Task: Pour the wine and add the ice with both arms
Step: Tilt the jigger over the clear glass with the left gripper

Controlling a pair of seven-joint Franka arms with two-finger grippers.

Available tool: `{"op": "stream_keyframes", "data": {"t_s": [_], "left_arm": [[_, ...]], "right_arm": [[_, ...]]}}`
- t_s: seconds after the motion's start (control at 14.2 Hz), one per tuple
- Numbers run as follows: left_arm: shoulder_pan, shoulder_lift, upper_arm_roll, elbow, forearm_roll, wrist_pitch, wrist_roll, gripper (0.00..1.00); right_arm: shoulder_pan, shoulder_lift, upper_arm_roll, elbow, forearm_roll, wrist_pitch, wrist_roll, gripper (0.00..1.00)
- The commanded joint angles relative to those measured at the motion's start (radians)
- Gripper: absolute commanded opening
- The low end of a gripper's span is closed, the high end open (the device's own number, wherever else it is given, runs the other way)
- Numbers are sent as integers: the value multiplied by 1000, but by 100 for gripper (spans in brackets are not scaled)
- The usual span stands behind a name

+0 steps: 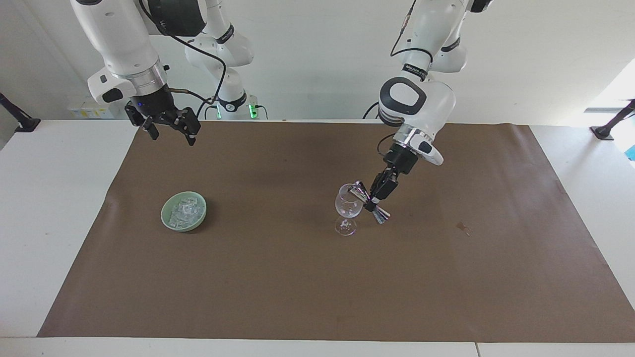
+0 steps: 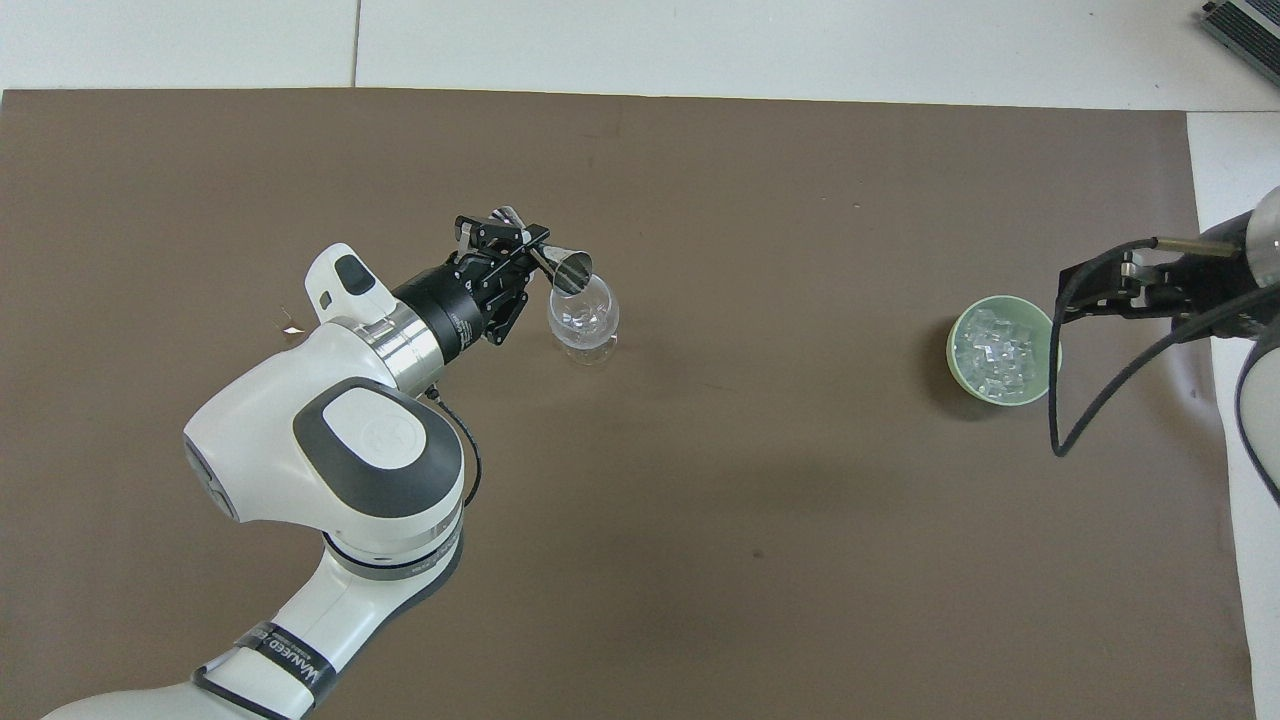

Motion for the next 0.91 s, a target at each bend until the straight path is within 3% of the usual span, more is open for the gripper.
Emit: {"op": "stream_keyframes", "data": {"t_s": [0.0, 0.84], "left_arm": [[1, 13, 2, 21, 19, 4, 35, 0], [1, 13, 7, 20, 27, -8, 246, 0]], "right_arm": [[-6, -18, 2, -21, 19, 4, -22, 100], [-6, -18, 2, -21, 17, 4, -22, 100]]}}
